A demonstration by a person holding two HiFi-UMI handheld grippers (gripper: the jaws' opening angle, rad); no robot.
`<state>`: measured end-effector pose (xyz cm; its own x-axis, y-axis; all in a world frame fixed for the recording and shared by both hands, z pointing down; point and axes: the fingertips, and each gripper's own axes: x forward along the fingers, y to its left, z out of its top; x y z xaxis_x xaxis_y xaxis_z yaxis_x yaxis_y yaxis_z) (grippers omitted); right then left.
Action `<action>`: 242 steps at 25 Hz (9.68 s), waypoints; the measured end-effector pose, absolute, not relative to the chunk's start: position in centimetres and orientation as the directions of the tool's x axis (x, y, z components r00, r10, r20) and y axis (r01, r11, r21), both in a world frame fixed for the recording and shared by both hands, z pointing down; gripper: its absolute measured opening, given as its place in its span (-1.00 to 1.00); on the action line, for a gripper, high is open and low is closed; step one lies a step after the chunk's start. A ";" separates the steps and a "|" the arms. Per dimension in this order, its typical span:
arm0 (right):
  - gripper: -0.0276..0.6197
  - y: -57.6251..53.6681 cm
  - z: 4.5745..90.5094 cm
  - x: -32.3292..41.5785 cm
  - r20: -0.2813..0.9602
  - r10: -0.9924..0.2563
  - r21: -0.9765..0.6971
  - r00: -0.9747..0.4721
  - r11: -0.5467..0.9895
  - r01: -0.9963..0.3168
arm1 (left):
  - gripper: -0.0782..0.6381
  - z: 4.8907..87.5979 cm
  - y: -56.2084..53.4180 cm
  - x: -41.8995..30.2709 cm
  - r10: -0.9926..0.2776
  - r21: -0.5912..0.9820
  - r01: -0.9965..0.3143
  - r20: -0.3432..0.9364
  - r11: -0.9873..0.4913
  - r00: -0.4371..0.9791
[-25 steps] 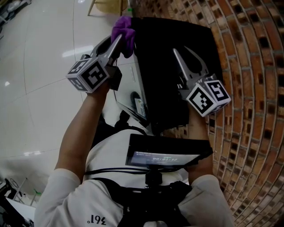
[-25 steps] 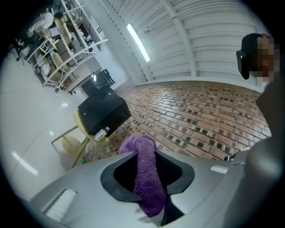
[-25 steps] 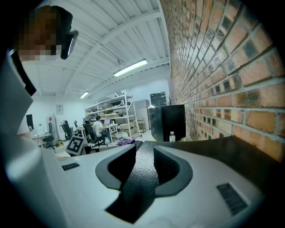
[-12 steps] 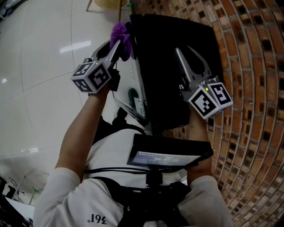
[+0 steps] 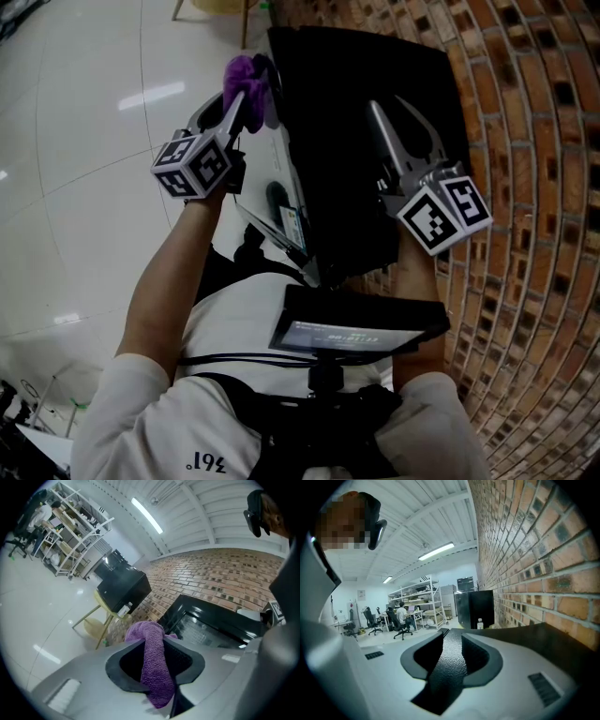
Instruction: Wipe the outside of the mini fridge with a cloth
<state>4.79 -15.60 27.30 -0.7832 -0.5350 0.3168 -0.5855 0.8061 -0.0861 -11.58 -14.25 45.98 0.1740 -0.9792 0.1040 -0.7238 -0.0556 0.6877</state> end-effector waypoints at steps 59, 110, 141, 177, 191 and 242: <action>-0.55 -15.3 27.1 4.6 0.313 -0.535 -0.083 -0.785 0.808 -0.584 | -0.49 67.6 -13.4 -11.3 -0.786 0.516 -0.828 0.596 0.220 0.162; -0.55 -15.4 27.2 4.4 0.308 -0.505 -0.090 -0.806 0.828 -0.553 | -0.49 31.9 -2.6 -4.6 -0.925 0.832 -0.440 -0.207 -0.338 0.319; -0.55 -15.0 27.1 4.0 0.306 -0.477 -0.091 -0.824 0.847 -0.524 | -0.49 41.8 -2.9 -3.6 -0.962 0.837 -0.531 0.020 -0.132 0.272; -0.55 -14.7 27.1 3.7 0.314 -0.448 -0.090 -0.837 0.864 -0.496 | -0.49 56.2 -2.8 -3.4 -0.925 0.791 -0.610 0.262 0.044 0.274; -0.55 -14.6 27.1 3.7 0.315 -0.450 -0.088 -0.836 0.863 -0.498 | -0.48 62.0 -2.9 -3.2 -0.886 0.745 -0.660 0.369 0.101 0.281; -0.55 -14.3 26.9 3.1 0.302 -0.415 -0.103 -0.858 0.880 -0.463 | -0.49 57.2 0.0 -6.6 -0.938 0.749 -0.642 0.320 0.163 0.136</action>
